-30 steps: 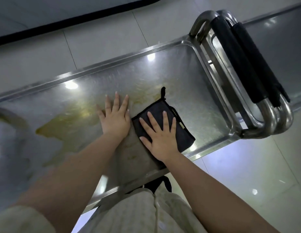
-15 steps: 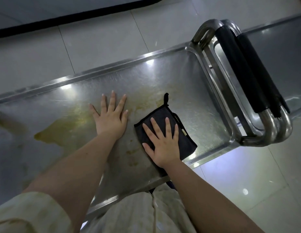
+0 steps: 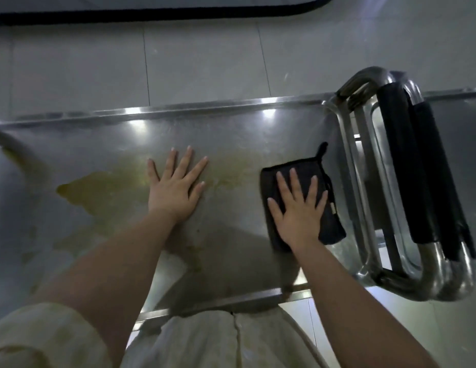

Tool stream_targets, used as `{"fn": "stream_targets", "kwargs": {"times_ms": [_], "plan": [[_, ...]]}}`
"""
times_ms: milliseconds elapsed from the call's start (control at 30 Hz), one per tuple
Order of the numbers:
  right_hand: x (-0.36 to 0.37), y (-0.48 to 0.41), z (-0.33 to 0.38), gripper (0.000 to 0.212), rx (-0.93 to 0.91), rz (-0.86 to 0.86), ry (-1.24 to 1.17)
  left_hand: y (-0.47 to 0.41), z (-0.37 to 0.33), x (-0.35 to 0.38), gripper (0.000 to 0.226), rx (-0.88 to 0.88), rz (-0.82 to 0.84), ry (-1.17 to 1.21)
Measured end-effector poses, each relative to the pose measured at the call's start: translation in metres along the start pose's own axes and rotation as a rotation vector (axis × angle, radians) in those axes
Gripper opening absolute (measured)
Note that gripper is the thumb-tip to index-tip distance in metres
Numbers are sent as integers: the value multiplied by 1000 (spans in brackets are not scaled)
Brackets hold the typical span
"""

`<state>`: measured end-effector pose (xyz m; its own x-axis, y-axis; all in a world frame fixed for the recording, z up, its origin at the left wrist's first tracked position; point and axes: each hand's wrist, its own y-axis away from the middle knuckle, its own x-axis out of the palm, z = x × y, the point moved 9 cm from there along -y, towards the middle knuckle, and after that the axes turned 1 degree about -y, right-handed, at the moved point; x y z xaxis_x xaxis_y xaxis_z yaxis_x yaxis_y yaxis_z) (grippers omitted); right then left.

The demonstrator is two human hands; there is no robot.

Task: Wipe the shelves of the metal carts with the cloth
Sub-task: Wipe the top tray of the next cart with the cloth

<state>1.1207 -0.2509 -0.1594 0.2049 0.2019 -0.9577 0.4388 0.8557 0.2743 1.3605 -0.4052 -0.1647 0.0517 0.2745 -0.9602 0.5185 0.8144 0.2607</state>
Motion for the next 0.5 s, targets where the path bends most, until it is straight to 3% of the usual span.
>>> {"fn": "stream_targets", "kwargs": {"times_ms": [133, 233, 400, 500], "plan": [[-29, -63, -83, 64, 204, 49, 25, -1, 0, 2, 56, -12, -17, -32], [-30, -71, -50, 65, 219, 38, 59, -1, 1, 1, 56, -6, -33, -43], [3, -27, 129, 64, -233, 41, 30, 0, 5, 3, 59, -46, -65, -7], [10, -14, 168, 63, -418, 48, 24, 2, 9, 2, 65, -83, -64, 25]]}}
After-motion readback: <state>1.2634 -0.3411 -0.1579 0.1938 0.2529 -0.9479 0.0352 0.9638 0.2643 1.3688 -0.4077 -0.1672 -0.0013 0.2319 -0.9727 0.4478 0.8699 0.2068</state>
